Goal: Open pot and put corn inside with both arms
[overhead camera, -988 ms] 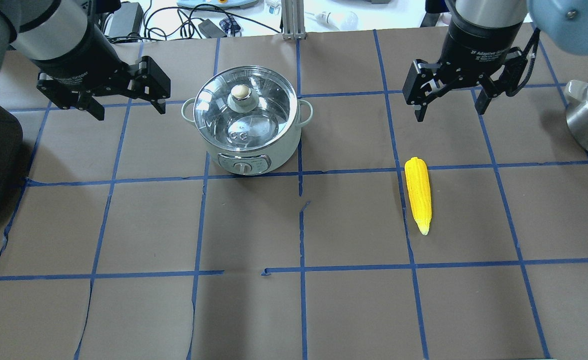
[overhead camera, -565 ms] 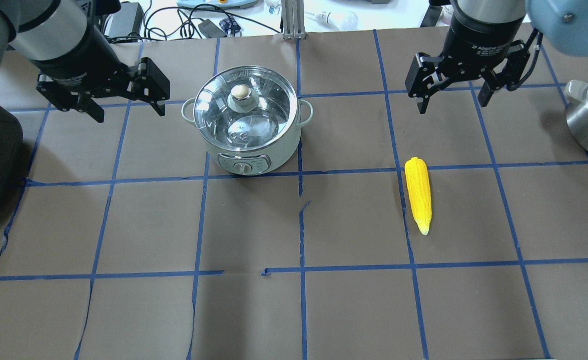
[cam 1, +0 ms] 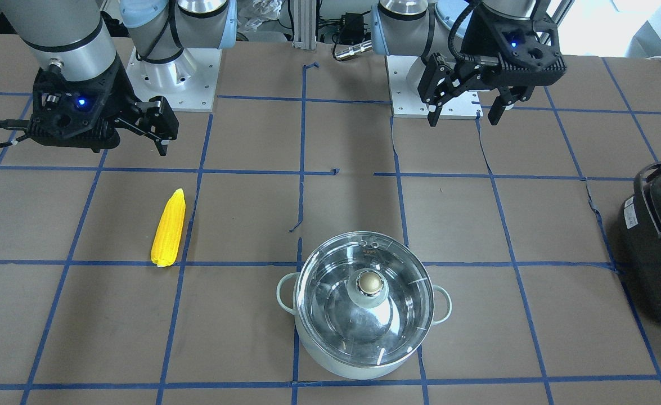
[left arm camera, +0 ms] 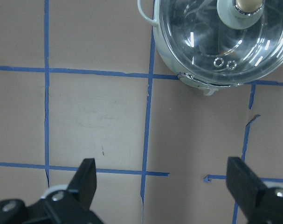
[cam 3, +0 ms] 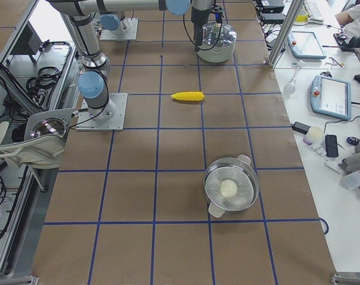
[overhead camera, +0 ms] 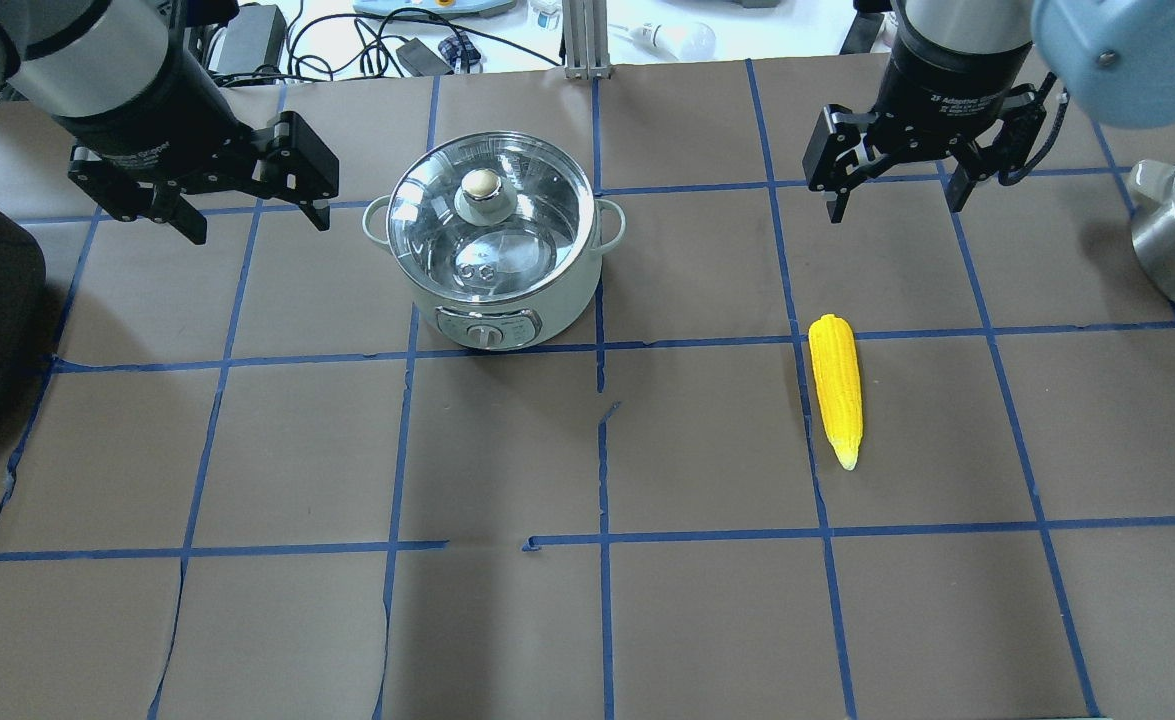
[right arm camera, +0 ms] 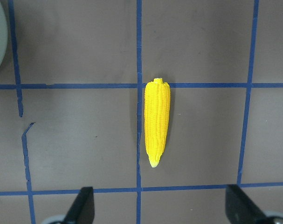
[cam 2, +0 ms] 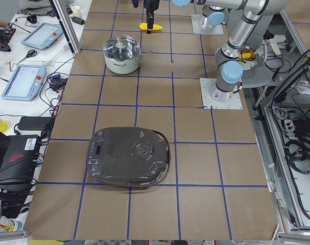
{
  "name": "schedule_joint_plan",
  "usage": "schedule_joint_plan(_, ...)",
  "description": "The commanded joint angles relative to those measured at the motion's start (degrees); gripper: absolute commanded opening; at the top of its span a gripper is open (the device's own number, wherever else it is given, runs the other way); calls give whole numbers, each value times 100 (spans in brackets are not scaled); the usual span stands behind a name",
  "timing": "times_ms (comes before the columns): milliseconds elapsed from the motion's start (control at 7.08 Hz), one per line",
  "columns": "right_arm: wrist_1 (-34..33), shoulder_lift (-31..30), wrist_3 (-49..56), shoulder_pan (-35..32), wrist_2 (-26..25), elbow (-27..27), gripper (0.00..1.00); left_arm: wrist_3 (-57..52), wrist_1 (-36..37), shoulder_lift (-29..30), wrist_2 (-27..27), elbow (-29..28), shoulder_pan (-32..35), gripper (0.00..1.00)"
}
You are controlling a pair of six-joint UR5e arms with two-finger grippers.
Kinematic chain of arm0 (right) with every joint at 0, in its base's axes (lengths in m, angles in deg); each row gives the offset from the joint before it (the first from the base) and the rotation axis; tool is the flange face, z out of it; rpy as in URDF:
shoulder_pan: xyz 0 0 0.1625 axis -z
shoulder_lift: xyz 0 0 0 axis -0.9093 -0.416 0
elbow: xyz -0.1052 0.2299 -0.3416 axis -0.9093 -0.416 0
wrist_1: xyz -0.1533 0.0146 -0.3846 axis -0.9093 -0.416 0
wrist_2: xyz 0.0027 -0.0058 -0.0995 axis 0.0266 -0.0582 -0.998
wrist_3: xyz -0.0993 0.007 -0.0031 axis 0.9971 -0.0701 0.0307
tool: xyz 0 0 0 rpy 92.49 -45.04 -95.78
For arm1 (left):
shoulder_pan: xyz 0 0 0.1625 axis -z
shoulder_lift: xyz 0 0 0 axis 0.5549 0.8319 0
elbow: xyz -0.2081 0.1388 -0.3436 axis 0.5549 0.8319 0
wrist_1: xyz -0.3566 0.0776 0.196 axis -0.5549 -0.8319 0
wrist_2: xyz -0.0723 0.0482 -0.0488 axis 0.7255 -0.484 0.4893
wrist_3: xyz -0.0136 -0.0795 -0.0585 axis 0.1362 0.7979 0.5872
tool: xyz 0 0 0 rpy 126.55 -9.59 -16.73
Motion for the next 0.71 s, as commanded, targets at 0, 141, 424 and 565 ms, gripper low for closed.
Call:
schedule_joint_plan(0,86,2,-9,18,-56,10,100,0,-25,-180,-11,28,5,100)
schedule_joint_plan(141,191,-6,-9,0,4,10,100,0,-25,-233,-12,80,5,100)
schedule_joint_plan(424,332,-76,-17,-17,5,-24,100,0,-25,-233,-3,90,5,100)
schedule_joint_plan(565,332,-77,-17,-26,13,-77,100,0,-25,-233,-12,90,5,100)
